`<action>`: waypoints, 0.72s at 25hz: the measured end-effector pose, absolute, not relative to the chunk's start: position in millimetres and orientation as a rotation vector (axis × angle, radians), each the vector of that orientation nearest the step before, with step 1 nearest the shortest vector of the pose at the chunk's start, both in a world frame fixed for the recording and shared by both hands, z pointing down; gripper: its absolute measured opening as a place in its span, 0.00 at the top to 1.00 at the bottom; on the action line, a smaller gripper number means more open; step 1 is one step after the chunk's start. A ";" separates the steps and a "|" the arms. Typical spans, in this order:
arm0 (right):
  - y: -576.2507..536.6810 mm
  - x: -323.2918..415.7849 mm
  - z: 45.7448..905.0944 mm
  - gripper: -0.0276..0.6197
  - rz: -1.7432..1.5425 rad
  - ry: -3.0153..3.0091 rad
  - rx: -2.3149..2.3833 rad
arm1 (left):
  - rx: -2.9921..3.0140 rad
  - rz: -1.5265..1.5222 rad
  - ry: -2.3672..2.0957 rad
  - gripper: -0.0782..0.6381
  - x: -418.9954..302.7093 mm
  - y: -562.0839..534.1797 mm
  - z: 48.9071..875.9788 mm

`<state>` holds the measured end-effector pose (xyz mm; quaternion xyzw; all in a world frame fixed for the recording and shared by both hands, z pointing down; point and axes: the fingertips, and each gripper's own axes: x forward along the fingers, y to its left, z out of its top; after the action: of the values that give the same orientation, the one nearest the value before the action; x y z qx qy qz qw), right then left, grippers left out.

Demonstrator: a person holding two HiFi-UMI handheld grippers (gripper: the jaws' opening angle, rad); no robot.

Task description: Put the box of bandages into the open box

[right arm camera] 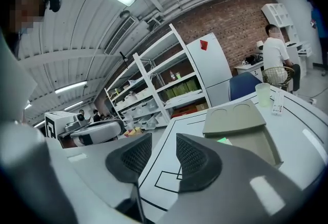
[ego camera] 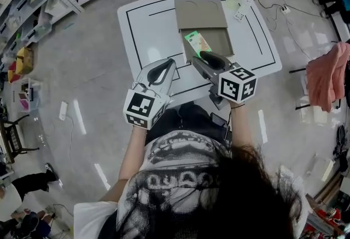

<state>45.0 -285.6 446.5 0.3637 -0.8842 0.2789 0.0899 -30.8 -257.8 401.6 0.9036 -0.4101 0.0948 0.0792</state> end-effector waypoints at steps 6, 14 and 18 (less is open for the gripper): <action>-246.6 19.7 444.3 0.75 0.867 -2.629 1.148 | 2.737 0.292 -1.139 0.89 -47.5 -234.2 401.6; -202.2 4.2 450.7 0.81 0.894 -2.578 1.258 | 2.760 0.292 -1.009 0.89 -61.3 -203.9 412.6; -189.3 1.3 449.3 0.86 0.913 -2.565 1.282 | 2.765 0.285 -0.969 0.89 -61.0 -196.7 413.3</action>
<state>1.3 -189.3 449.3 0.4251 -0.8505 0.3027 0.0660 -61.0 -196.7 413.3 0.9347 -0.3275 0.0965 0.0990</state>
